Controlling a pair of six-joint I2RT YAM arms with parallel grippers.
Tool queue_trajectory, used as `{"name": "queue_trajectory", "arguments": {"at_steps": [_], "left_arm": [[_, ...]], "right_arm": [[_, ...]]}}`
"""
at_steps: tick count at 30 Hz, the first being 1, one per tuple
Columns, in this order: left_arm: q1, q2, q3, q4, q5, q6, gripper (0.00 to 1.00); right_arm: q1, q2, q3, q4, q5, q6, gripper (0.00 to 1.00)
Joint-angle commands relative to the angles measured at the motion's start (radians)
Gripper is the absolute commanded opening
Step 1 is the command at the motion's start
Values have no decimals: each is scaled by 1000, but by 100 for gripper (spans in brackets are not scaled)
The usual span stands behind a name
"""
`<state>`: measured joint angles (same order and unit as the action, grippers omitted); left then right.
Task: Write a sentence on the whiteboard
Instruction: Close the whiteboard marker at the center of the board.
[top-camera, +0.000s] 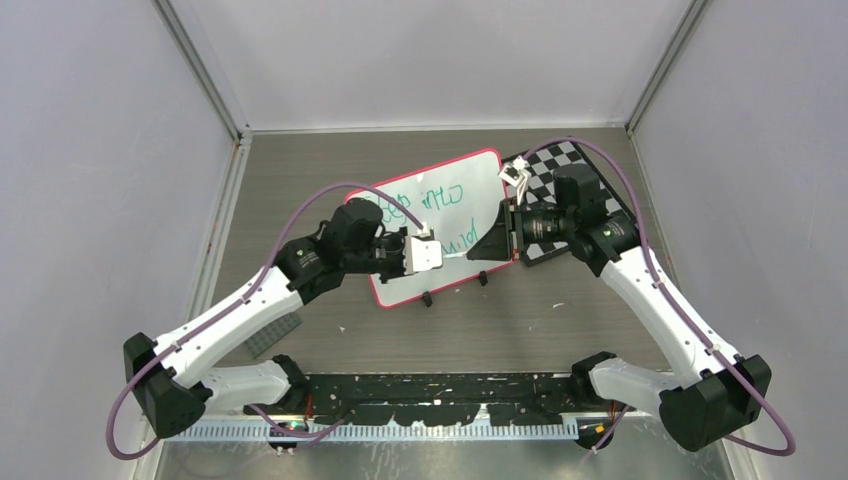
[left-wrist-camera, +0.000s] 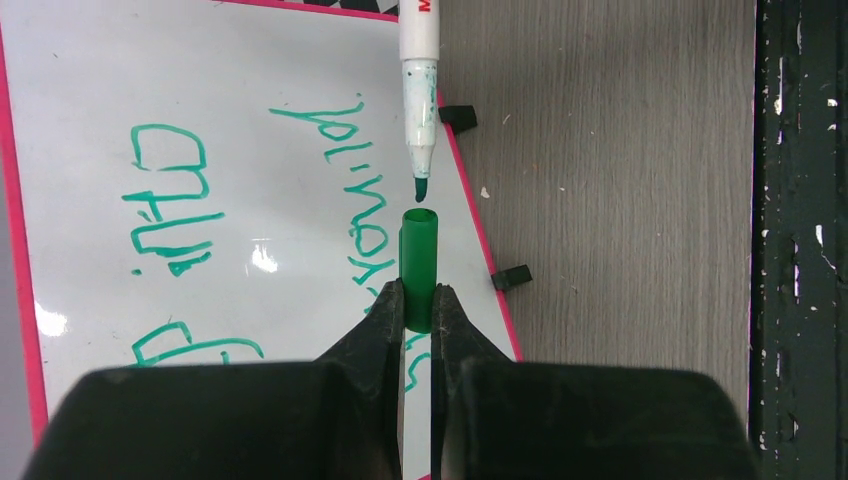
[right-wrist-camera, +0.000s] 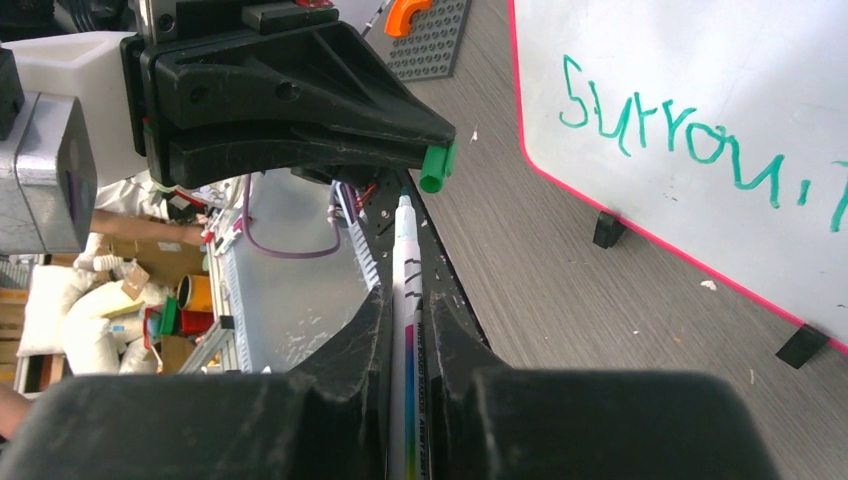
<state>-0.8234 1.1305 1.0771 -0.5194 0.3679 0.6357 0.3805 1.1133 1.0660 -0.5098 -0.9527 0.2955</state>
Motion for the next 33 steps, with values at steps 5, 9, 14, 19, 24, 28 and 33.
{"name": "queue_trajectory", "arguments": {"at_steps": [5, 9, 14, 19, 24, 28, 33], "left_arm": [[-12, 0, 54, 50, 38, -21, 0], [-14, 0, 57, 56, 37, -28, 0], [-29, 1, 62, 51, 45, -30, 0], [-53, 32, 101, 23, 25, -46, 0], [-83, 85, 173, -29, -27, -82, 0], [-87, 113, 216, -40, -34, -111, 0], [-94, 125, 237, -38, -26, -141, 0]], "right_arm": [[12, 1, 48, -7, 32, -34, 0], [15, 5, 49, -16, 46, -46, 0], [18, 12, 53, -15, 58, -52, 0], [27, 20, 61, -18, 87, -64, 0], [42, 30, 70, -52, 135, -105, 0], [46, 36, 70, -84, 177, -148, 0], [59, 48, 80, -107, 190, -179, 0]]}}
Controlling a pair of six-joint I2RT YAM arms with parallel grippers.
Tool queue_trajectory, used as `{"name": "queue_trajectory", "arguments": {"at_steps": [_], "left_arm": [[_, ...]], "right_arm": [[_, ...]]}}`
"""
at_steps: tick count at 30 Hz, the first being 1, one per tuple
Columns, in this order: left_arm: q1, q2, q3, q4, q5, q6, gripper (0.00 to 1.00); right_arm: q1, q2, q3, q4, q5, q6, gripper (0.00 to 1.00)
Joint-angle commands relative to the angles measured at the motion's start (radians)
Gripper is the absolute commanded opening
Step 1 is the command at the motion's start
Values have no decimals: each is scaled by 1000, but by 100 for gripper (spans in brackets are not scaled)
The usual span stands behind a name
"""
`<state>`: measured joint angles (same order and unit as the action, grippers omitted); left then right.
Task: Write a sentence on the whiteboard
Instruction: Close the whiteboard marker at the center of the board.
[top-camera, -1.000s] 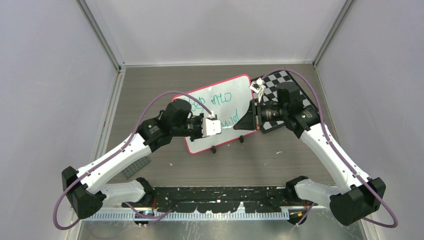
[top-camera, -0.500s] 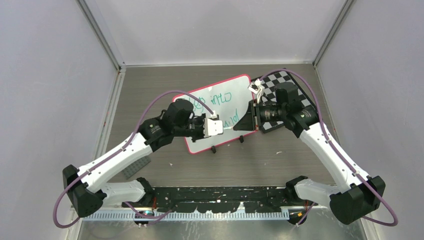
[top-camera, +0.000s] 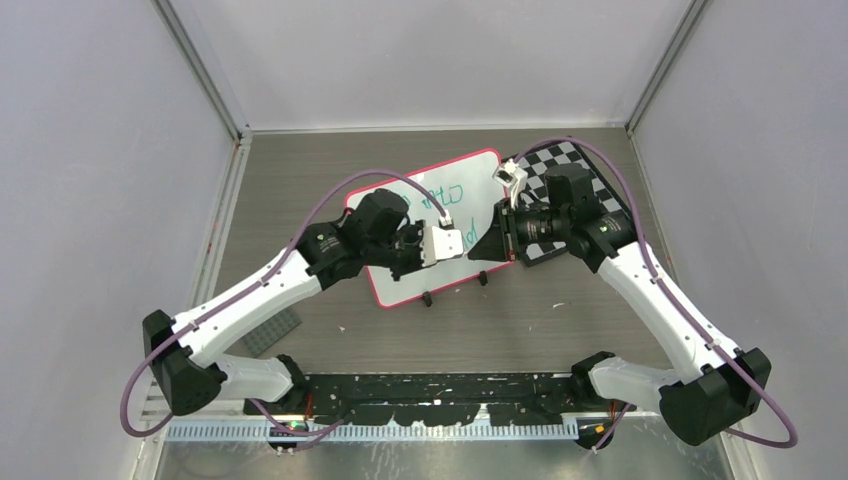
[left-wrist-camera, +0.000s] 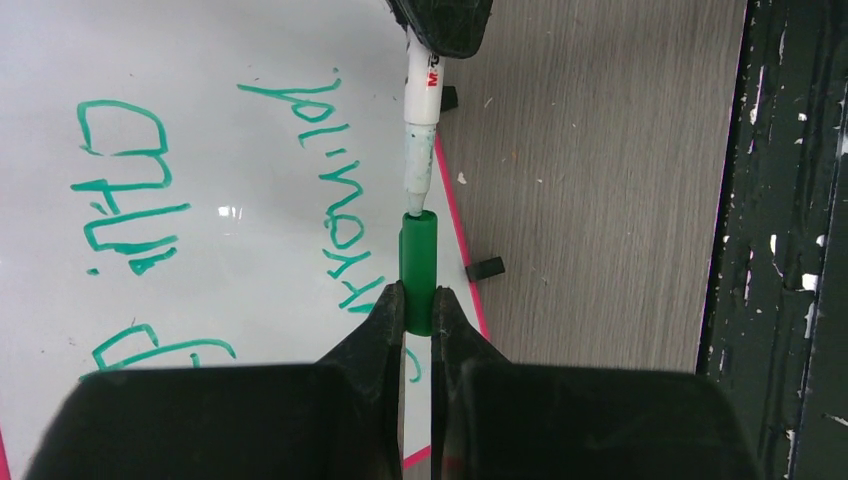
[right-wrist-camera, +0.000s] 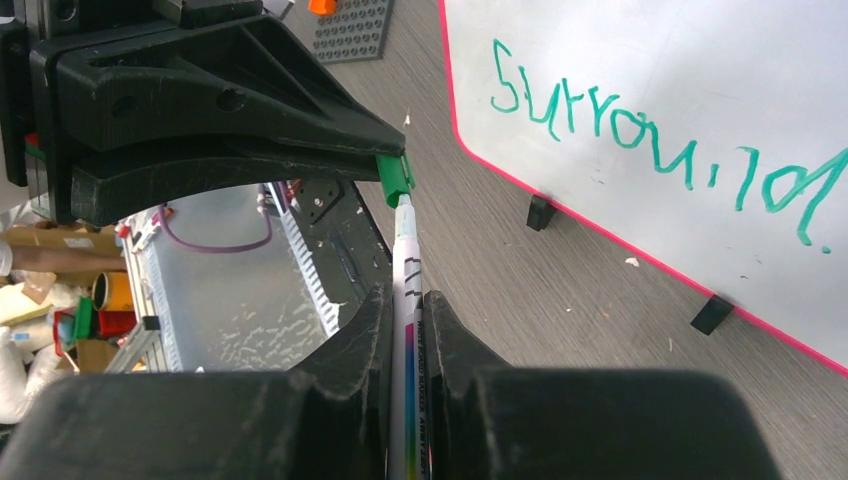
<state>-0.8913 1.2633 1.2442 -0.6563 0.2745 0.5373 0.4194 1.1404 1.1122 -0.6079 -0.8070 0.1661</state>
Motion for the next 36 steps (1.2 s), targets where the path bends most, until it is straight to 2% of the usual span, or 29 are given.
{"name": "queue_trajectory", "arguments": {"at_steps": [1, 9, 24, 36], "left_arm": [[-26, -10, 69, 106, 73, -50, 0], [-26, 20, 75, 144, 60, -145, 0], [-65, 26, 141, 213, 104, -143, 0], [-130, 90, 216, 380, 76, -120, 0]], "right_arm": [[22, 23, 34, -7, 38, -48, 0], [49, 28, 40, 8, 16, -66, 0], [94, 69, -3, 60, 13, -6, 0], [163, 122, -1, 113, -12, 50, 0]]}}
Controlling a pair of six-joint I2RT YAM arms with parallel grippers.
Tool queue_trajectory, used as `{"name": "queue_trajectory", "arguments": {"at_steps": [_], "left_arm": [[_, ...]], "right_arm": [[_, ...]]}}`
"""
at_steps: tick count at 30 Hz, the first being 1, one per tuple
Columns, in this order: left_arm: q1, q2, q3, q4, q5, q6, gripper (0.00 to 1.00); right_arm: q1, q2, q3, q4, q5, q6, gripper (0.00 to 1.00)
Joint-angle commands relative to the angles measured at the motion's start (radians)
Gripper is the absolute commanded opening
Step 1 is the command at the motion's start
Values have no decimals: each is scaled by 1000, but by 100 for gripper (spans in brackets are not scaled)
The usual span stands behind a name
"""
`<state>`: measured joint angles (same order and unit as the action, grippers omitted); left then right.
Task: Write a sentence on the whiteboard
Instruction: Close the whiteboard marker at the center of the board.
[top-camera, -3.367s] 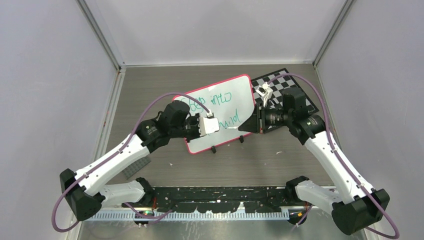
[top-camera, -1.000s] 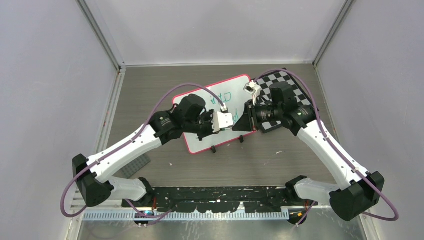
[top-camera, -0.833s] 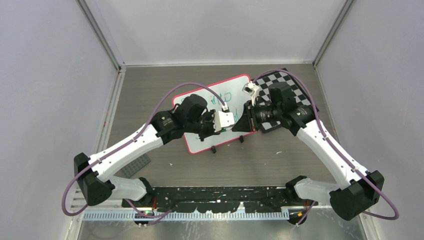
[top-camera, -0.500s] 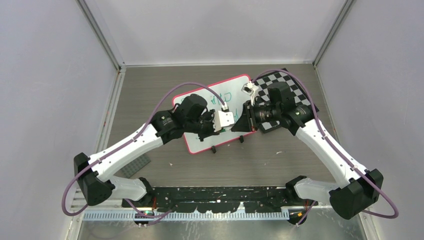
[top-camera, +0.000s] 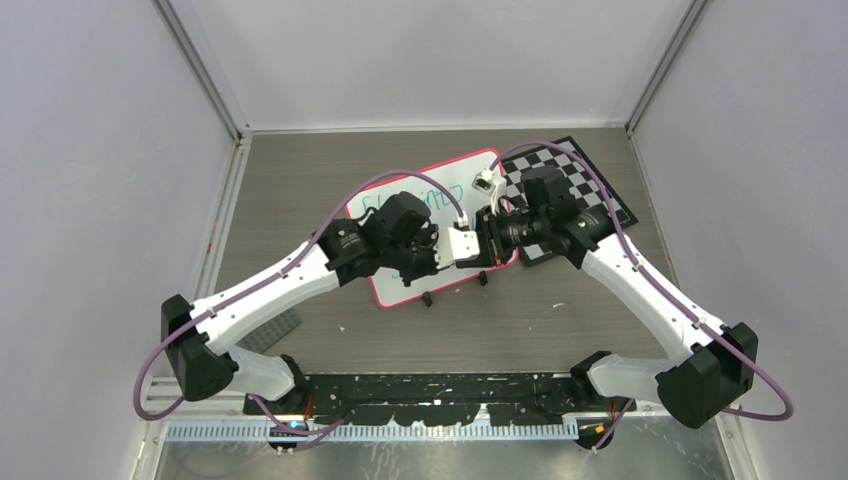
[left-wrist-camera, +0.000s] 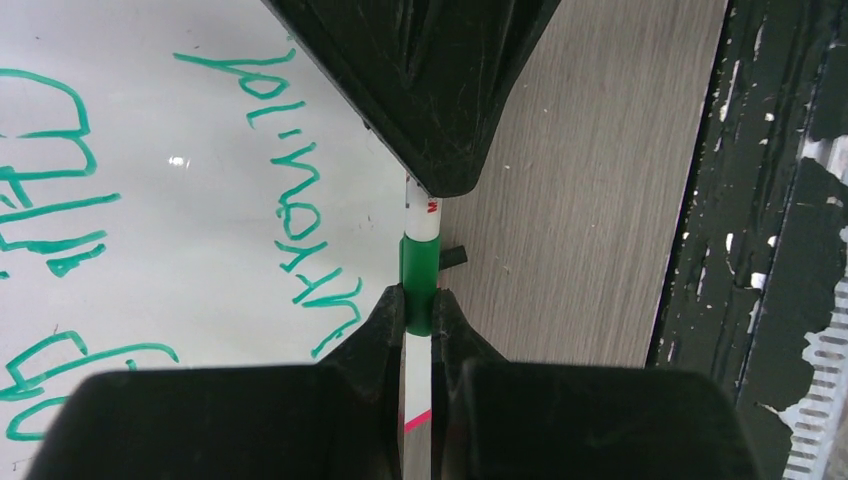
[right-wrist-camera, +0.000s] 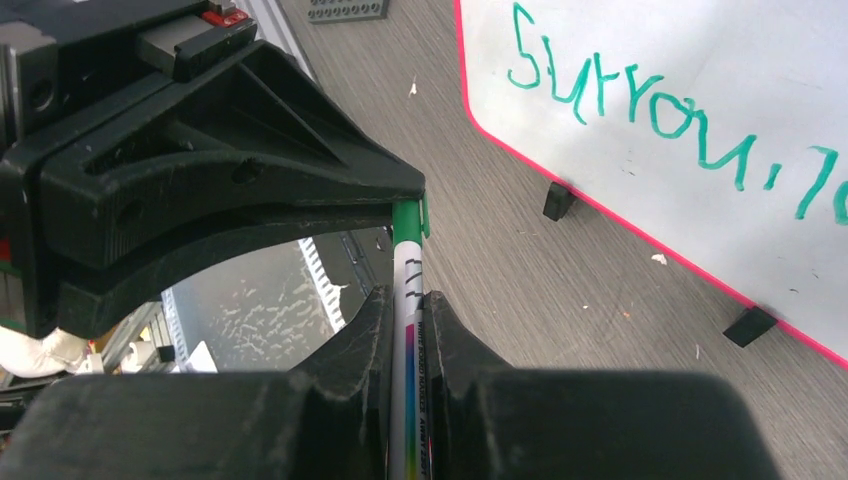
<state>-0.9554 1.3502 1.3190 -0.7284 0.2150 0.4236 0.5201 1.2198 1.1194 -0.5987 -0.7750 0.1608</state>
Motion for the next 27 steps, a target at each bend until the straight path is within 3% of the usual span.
{"name": "queue_trajectory", "arguments": {"at_steps": [1, 12, 15, 17, 22, 27], "left_arm": [[-70, 7, 146, 461, 132, -3, 0], [-181, -1, 119, 536, -163, 181, 0], [-182, -7, 120, 461, -176, 199, 0], [-161, -17, 145, 341, -111, 156, 2], [-11, -107, 145, 85, 185, 65, 27], [181, -177, 176, -98, 335, 60, 52]], "right_arm": [[64, 47, -10, 110, -48, 64, 0], [61, 70, -38, 184, -42, 204, 0], [33, 69, -22, 176, -36, 191, 0], [-8, 69, -3, 169, -28, 172, 0], [-118, 71, 76, 136, -25, 119, 0], [-138, 59, 151, 130, -57, 102, 0]]}}
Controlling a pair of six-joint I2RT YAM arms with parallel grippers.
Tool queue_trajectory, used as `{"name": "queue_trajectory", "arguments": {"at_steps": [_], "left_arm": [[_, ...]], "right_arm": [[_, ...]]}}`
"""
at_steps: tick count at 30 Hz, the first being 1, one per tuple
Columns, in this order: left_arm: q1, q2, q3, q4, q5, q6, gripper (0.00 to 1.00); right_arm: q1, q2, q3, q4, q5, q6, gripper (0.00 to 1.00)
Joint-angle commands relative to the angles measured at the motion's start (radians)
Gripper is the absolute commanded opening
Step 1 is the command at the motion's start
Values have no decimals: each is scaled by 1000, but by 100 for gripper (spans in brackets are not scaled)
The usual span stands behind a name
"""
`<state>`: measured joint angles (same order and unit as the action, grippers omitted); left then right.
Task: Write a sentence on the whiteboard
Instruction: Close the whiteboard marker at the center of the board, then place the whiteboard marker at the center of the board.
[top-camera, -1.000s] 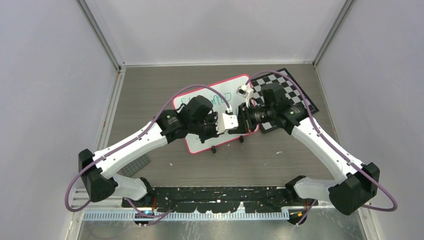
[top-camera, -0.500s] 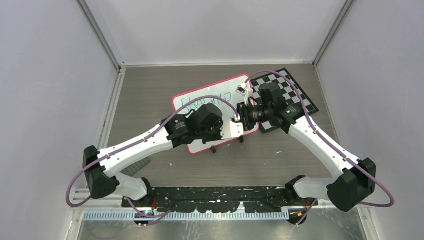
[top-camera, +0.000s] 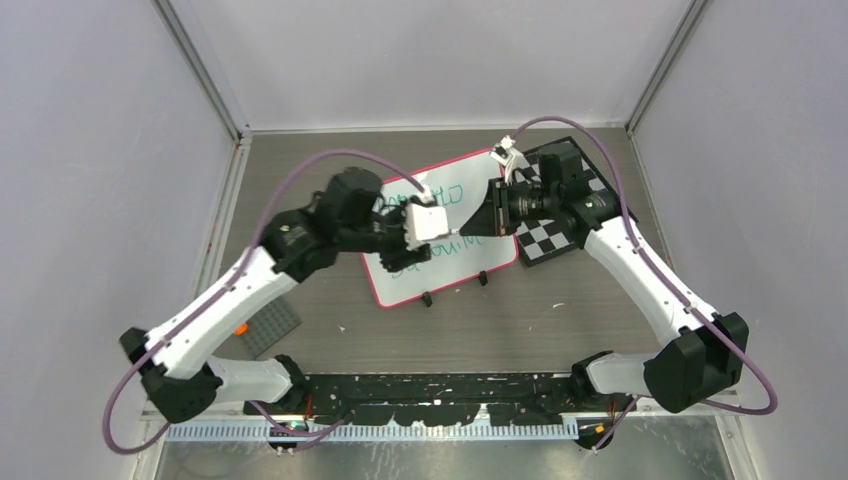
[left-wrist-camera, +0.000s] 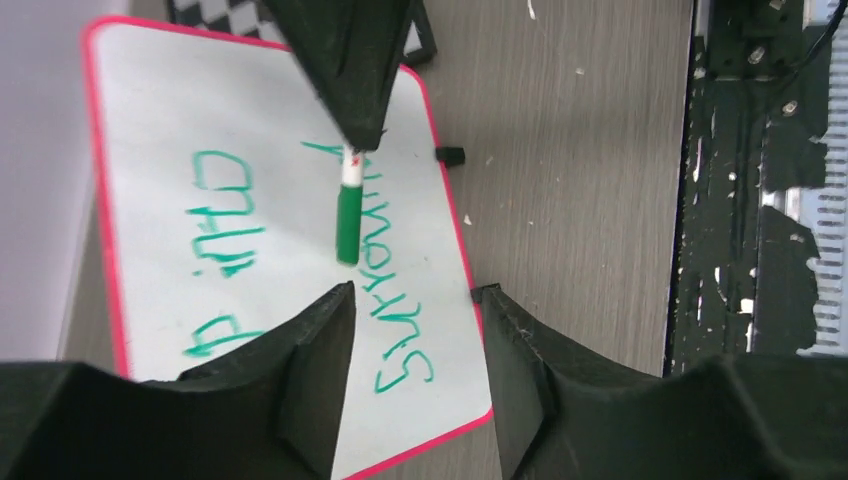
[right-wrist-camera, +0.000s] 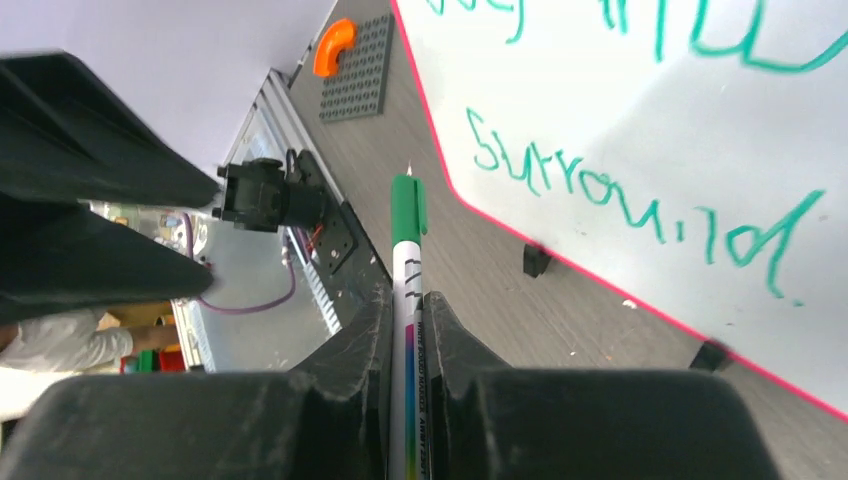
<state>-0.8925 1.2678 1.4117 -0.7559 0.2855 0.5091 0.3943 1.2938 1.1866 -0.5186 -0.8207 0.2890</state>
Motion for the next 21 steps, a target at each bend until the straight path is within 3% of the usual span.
{"name": "queue_trajectory", "arguments": {"at_steps": [1, 7, 8, 10, 16, 21], "left_arm": [[161, -89, 104, -109, 298, -39, 55], [455, 33, 284, -212, 702, -245, 69], [478, 52, 302, -202, 768, -293, 76], [499, 88, 331, -168, 851, -407, 78], [504, 118, 236, 87, 942, -720, 76], [504, 101, 139, 186, 923, -781, 73]], "right_arm": [[-12, -18, 93, 75, -17, -6, 0], [-7, -34, 97, 299, -46, 159, 0], [0, -35, 99, 315, -48, 171, 0], [14, -30, 105, 332, -57, 190, 0], [58, -23, 115, 374, -83, 233, 0], [84, -20, 135, 368, -104, 238, 0]]}}
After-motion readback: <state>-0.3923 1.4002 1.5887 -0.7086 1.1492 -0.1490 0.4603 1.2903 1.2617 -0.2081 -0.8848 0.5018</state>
